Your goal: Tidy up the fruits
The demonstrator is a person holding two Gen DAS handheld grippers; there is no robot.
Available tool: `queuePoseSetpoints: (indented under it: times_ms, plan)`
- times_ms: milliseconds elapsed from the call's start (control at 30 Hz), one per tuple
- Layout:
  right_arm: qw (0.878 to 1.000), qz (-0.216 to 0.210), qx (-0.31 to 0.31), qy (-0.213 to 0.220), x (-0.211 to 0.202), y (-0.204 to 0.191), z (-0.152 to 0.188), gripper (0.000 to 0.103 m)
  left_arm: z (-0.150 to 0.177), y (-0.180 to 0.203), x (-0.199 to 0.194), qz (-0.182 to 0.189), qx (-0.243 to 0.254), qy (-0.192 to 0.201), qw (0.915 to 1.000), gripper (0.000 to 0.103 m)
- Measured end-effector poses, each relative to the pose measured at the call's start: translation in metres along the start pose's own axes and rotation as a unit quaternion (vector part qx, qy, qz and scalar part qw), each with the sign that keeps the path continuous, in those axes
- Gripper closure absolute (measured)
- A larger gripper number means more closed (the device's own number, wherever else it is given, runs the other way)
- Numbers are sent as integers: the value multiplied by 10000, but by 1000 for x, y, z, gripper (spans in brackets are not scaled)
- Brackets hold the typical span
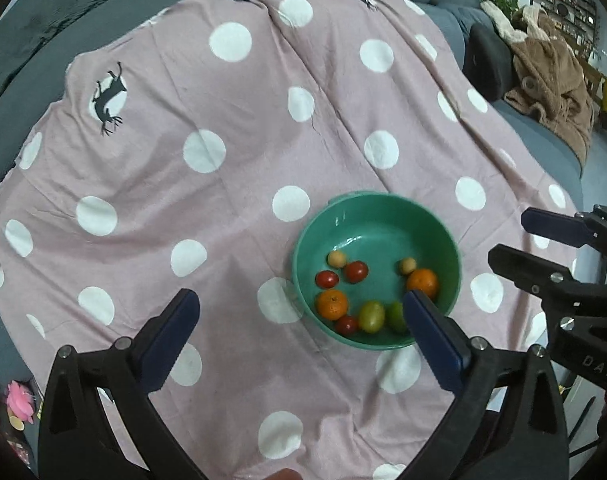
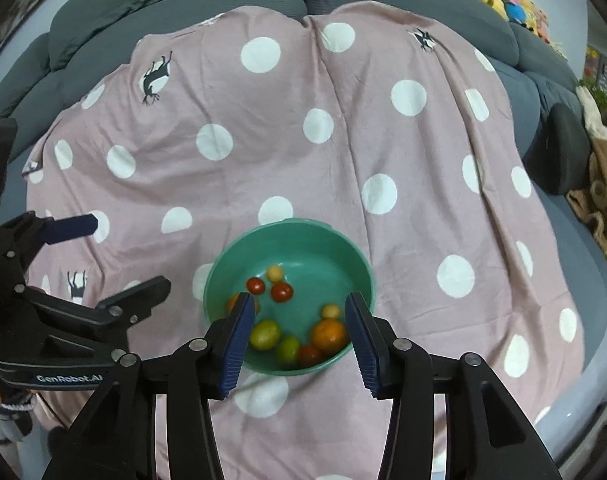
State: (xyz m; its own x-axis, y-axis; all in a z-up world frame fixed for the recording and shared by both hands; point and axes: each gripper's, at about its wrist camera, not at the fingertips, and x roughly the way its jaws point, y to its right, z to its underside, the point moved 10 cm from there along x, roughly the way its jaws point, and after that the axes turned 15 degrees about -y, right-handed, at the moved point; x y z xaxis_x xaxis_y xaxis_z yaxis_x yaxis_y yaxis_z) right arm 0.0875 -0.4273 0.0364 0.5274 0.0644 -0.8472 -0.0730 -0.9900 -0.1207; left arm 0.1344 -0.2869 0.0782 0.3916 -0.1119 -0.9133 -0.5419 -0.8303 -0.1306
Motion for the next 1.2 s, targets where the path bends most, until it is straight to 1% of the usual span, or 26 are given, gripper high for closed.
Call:
queuePoseSetpoints:
  times_ms: [233, 400, 633, 1200]
  plan:
    - [9998, 175, -61, -79, -20, 1, -6, 55, -6, -3, -18, -78, -85, 37, 9999, 1]
    - [9999, 135, -53, -57, -28, 1, -9, 55, -7, -1, -21, -88, -137, 29, 9999, 1]
    - [9998, 164, -83, -74, -30, -2, -8, 55, -9, -3, -26, -67, -229, 45, 9997, 1]
    - [9998, 161, -75, -21, -36, -2, -7, 55, -8, 1, -30, -112, -182, 75, 9997, 1]
